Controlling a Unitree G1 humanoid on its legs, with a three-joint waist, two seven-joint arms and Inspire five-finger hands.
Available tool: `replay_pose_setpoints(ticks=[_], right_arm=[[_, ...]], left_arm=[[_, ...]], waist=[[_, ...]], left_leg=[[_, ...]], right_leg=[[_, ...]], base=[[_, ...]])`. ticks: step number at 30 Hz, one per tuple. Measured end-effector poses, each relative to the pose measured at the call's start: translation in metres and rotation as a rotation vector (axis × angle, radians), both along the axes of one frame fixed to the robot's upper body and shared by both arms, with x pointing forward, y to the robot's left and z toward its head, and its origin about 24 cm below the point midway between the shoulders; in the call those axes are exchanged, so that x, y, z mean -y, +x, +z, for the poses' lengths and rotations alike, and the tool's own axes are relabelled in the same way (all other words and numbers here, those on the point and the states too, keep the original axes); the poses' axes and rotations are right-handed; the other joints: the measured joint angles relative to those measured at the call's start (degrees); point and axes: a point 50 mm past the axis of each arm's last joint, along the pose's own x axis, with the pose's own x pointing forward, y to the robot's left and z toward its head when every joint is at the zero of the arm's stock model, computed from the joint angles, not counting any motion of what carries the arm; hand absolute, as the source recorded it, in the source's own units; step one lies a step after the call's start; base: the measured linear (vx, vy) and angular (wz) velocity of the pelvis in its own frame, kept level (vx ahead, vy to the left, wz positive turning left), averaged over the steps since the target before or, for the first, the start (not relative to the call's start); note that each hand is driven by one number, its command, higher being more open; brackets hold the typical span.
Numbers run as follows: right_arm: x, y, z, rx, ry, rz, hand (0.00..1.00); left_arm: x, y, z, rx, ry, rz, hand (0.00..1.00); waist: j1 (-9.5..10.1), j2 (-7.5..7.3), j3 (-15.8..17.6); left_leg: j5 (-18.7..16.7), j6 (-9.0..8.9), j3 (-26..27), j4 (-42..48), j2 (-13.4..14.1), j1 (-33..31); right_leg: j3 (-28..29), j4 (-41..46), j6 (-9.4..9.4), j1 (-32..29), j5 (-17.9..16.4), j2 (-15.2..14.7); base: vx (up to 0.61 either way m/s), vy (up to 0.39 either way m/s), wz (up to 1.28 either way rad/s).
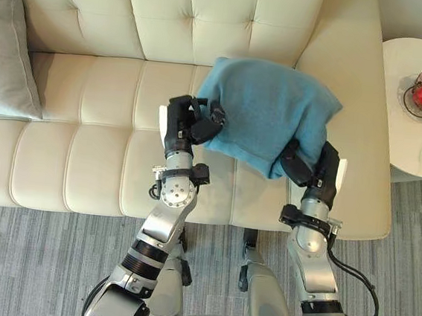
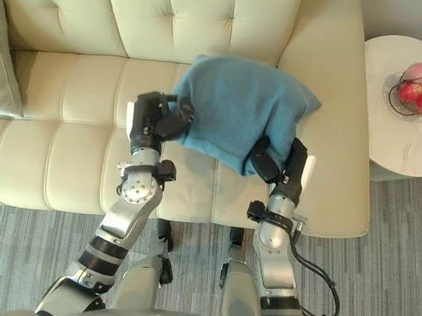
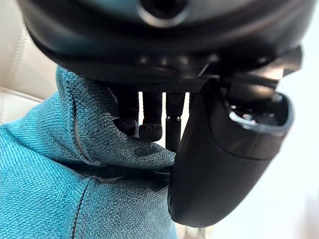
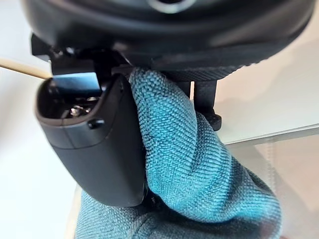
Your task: Pick up cushions and gather them together orderly.
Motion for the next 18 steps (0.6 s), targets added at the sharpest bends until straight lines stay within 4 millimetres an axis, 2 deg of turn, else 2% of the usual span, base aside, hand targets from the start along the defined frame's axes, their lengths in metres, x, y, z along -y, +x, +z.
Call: replay_pose_setpoints(ticks=[7, 9, 14, 16, 18], right_arm=[[-0.015, 0.014, 0.029, 0.115, 0.018, 0.02, 0.0], [-0.02, 0.021, 0.044, 0.17, 0.022, 0.03, 0.0], [-0.035, 0.045, 0.091, 0.324, 0.004, 0.029, 0.0], [-0.035, 0.064, 0.121, 0.398, -0.071, 0.006, 0.0], [-0.034, 0.076, 0.139, 0.43, -0.127, -0.013, 0.0]], left_arm=[[0.001, 0.0, 0.027, 0.103, -0.05, 0.036, 0.0], [0.001, 0.002, 0.039, 0.143, -0.064, 0.051, 0.0], [-0.003, 0.006, 0.068, 0.251, -0.082, 0.103, 0.0], [-0.007, 0.013, 0.094, 0.344, -0.029, 0.123, 0.0], [-0.01, 0.019, 0.11, 0.393, 0.008, 0.138, 0.0]], waist=[[-0.17, -0.01, -0.02], [-0.19, -0.1, -0.06], [-0.33, -0.09, -0.06], [-0.16, -0.1, -0.06], [-0.01, -0.17, 0.05]], left_leg=[[0.57, -0.01, -1.34, 0.0, -0.26, 0.21], [0.84, 0.13, -1.78, 0.0, -0.36, 0.22], [1.35, 0.49, -2.68, -0.01, -0.73, -0.21], [1.76, 0.58, -3.46, -0.01, -0.68, -1.78], [2.33, 0.72, -4.01, 0.0, -0.68, -3.08]], right_leg=[[-0.95, 0.22, 0.0, 0.77, 0.0, -0.2], [-1.21, 0.3, -0.01, 0.95, 0.0, -0.27], [-1.74, 0.33, 0.05, 0.9, 0.2, -0.62], [-2.63, -1.8, -0.13, 0.81, 1.69, -0.48], [-3.13, -3.41, -0.25, 0.6, 2.89, -0.38]], base=[[0.02, 0.059, 0.08], [0.01, 0.07, 0.1], [0.0, 0.06, 0.08], [0.0, 0.062, 0.14], [0.0, 0.051, 0.12]])
